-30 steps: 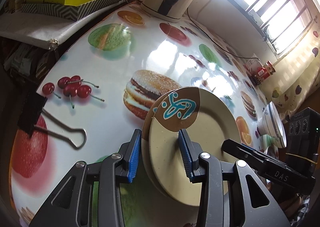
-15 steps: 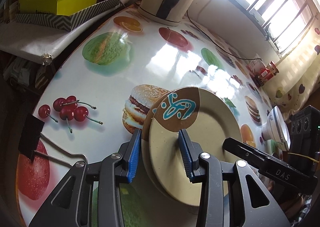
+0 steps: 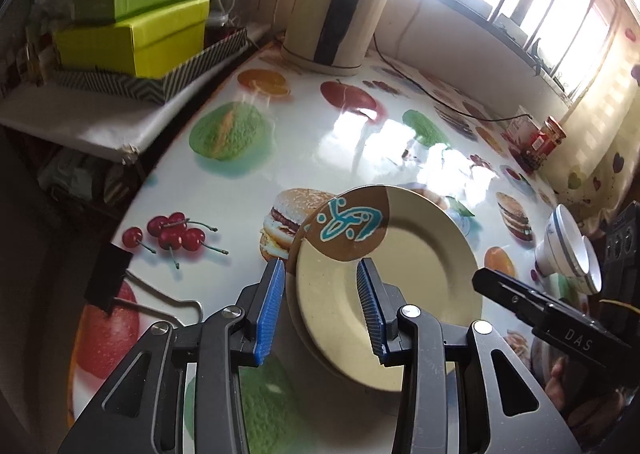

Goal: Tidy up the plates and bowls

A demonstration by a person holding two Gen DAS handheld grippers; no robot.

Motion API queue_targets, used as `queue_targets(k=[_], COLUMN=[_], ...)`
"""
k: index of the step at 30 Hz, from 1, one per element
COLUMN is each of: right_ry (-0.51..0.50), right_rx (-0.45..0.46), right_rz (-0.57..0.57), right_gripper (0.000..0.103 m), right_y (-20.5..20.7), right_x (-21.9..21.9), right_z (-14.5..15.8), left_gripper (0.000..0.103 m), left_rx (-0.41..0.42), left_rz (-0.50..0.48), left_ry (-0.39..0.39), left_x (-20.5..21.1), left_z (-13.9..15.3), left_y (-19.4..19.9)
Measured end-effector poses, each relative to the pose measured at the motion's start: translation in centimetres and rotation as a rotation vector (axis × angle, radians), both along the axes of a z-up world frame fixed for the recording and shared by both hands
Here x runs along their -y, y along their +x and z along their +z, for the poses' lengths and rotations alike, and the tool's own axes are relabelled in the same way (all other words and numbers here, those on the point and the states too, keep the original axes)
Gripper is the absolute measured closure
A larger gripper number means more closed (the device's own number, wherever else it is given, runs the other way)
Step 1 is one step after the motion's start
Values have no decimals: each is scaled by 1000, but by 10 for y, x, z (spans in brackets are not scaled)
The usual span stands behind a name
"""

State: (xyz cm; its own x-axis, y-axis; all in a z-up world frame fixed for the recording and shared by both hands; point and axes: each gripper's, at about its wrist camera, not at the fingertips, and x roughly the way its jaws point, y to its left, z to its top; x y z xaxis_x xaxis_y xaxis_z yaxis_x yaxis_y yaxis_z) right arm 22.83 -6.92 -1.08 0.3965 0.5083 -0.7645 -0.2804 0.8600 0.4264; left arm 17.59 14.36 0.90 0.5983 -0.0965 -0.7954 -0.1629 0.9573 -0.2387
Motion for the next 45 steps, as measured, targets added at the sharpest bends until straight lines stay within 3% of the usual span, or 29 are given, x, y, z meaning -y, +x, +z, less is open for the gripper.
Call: queue_targets(k=[7,17,45], right_ry=[-40,-97,-148], right_rx=[85,210,282], right_rz=[-23,-99,-370], right_gripper=[53,49,47], right_y=[-21,-56,-105], right_x=[14,53,173], right_z=[25,56,86], left_gripper=[63,63,63], left_rx=[51,114,153], left_rz=[-3,-73,-337], left_ry=[91,117,101], left_x=[24,74,192], left_z=[22,49,70], left_y=[-18,-33,-23])
